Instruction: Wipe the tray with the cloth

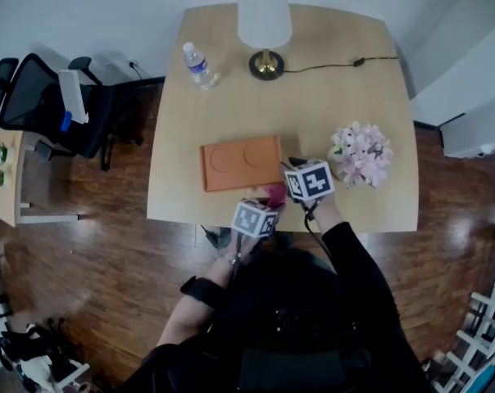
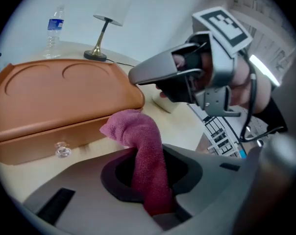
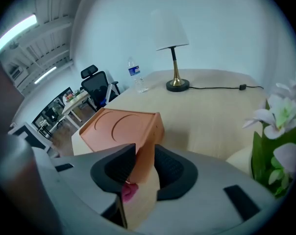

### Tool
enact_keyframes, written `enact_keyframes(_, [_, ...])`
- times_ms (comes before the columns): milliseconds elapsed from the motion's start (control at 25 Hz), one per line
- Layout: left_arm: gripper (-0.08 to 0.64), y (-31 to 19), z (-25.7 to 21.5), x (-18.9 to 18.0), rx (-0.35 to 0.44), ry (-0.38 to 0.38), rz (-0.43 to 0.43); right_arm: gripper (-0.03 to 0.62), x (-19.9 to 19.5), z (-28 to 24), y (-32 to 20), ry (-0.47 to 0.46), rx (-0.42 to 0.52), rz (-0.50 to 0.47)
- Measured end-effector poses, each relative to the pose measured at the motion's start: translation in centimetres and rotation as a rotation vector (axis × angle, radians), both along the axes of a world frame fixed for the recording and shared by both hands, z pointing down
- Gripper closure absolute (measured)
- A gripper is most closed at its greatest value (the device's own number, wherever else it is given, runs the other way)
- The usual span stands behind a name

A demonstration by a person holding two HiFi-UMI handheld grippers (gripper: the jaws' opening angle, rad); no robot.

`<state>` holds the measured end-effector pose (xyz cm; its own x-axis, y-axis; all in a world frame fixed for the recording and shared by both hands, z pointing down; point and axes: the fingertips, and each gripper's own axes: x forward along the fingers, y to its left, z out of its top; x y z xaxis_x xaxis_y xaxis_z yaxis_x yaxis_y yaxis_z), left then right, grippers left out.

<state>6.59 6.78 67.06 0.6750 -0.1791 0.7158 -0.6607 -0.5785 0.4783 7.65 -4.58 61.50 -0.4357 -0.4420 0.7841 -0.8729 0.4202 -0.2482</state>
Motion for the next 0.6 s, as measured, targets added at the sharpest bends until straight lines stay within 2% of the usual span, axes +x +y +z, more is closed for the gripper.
enact_keyframes(120, [0.466,-0.8,0.9,1.4,-0.031,0.013,-0.084,0.465,-0.6,0.3,0.0,0.013,-0.007,-0.033])
enact_keyframes(240, [0.468,-0.8,1.6,0.6,-0.049,0.006,-0.166,0.465,-1.1,1.1,0.3,0.039,-0.007,-0.062])
enact_keyframes(360, [0.468,-1.4,2.1,-2.5,-0.021,-0.021,-0.261,0.477,-1.3,1.4,0.4,0.057,-0.002,-0.082])
enact_keyframes(600, [0.469,-0.7,1.9,-11.3,0.000,-0.068,-0.414,0.477,-1.7,1.3,0.6,0.016,-0.015,-0.093])
